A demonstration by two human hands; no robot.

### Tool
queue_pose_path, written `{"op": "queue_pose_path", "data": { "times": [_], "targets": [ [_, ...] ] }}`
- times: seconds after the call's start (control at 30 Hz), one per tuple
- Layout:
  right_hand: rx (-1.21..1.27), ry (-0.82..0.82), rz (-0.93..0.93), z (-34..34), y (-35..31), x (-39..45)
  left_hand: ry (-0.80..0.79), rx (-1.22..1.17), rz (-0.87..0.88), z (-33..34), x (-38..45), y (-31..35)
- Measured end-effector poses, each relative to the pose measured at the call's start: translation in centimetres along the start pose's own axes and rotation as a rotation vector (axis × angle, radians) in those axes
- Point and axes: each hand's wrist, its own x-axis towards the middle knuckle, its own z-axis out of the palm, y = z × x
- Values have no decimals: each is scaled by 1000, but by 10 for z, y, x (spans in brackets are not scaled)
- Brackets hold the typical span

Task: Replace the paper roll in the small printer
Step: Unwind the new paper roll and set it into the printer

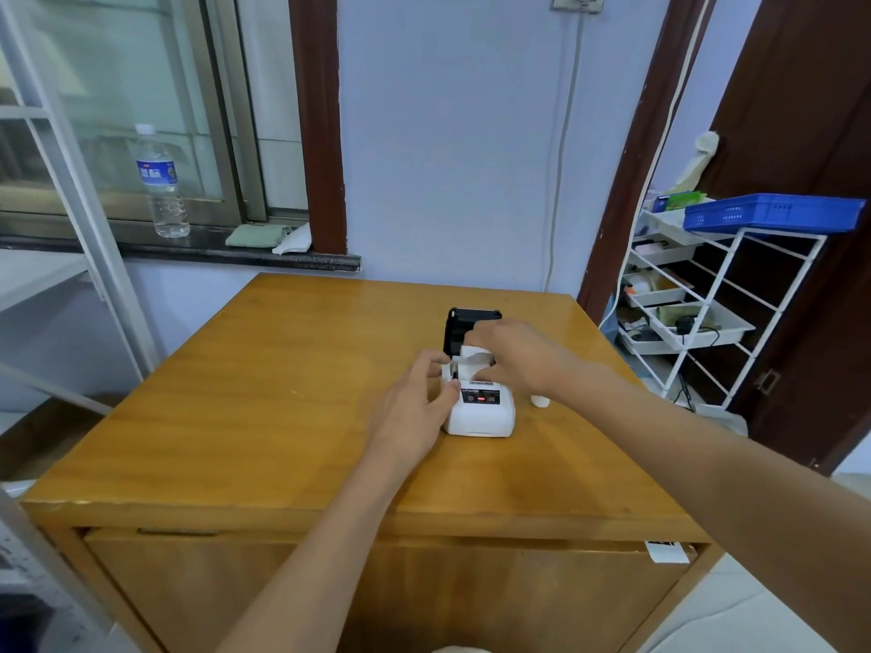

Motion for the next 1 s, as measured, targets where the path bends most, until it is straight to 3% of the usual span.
{"op": "queue_pose_path", "data": {
  "times": [0.37, 0.67, 1.0],
  "targets": [
    [42, 33, 80, 2, -1, -16, 0, 8, -25, 0, -1, 1],
    [12, 46, 27, 11, -11, -60, 1, 47, -13, -1, -2, 1],
    [-44, 278, 65, 36, -23, -96, -5, 54, -10, -4, -6, 4]
  ]
}}
